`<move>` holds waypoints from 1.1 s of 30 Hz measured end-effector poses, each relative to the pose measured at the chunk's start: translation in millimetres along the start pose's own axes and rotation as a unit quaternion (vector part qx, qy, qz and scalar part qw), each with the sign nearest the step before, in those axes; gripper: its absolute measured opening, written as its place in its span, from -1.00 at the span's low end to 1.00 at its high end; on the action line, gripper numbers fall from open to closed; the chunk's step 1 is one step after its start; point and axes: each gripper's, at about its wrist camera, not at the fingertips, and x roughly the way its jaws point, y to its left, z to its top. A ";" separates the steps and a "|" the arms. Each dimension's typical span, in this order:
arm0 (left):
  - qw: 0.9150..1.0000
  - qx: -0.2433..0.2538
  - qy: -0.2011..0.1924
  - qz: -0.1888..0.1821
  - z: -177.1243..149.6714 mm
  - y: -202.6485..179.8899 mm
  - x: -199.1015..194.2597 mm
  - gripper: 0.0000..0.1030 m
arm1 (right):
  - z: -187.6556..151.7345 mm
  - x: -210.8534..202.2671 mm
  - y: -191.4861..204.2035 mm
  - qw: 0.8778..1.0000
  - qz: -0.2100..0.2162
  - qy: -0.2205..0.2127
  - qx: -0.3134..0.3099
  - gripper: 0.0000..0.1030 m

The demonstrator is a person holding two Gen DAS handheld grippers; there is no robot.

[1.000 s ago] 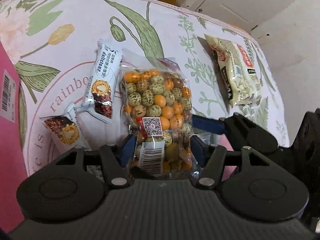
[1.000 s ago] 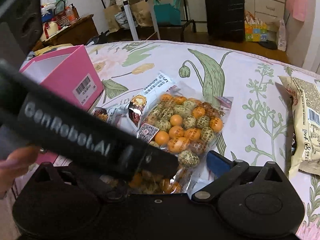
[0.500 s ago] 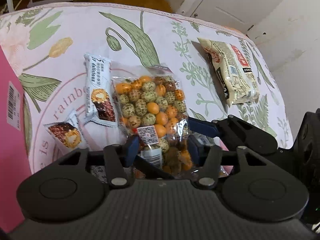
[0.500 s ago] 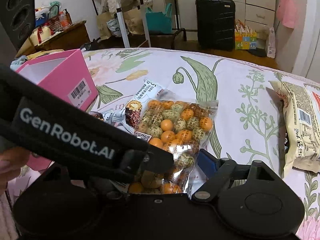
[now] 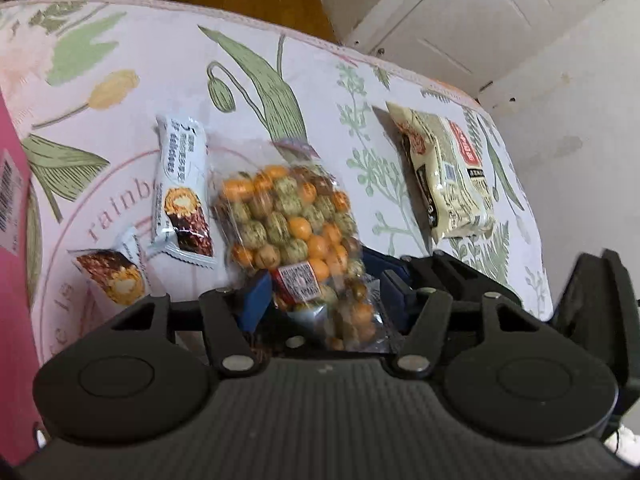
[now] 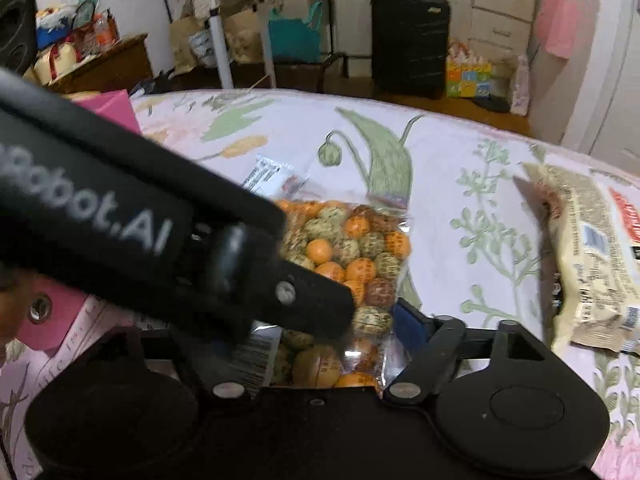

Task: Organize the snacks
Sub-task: 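Grasp the second coated-peanut bag by its QR-label end with the left gripper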

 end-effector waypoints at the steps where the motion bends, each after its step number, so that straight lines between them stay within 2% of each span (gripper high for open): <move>1: 1.000 -0.003 0.001 -0.005 0.2 0.8 -0.6 0.13 | -0.6 -1.3 -2.5 1.000 0.002 0.004 0.005 0.51; 5: 1.000 -0.020 0.010 -0.003 1.3 4.8 2.0 0.13 | -5.2 -7.2 -14.8 0.999 0.005 0.005 0.038 0.48; 9: 1.000 -0.020 0.012 -0.005 0.4 4.9 3.8 0.14 | -16.7 -11.7 -36.9 0.993 0.034 -0.006 0.114 0.48; 11: 1.000 -0.019 0.012 -0.004 -0.9 2.7 6.8 0.14 | -22.5 -14.2 -42.1 0.991 0.041 -0.016 0.125 0.48; 16: 1.000 0.004 0.022 0.018 -9.2 -7.6 18.5 0.07 | -29.0 -15.7 -32.7 0.996 0.026 -0.020 0.087 0.49; 20: 0.999 0.034 0.019 0.037 -15.3 -19.2 20.0 0.06 | -28.5 -18.1 -35.3 0.995 0.033 -0.020 0.092 0.49; 24: 0.998 0.045 0.022 0.024 -19.0 -28.5 14.5 0.07 | -23.8 -23.2 -27.9 0.997 0.021 -0.011 0.069 0.48; 28: 0.997 0.055 0.026 0.045 -25.1 -40.7 7.9 0.06 | -21.8 -31.5 -22.0 0.997 0.018 0.002 0.072 0.47; 33: 0.996 0.055 0.046 0.048 -30.5 -45.7 5.8 0.06 | -23.8 -41.9 -15.1 0.998 0.010 0.016 0.061 0.44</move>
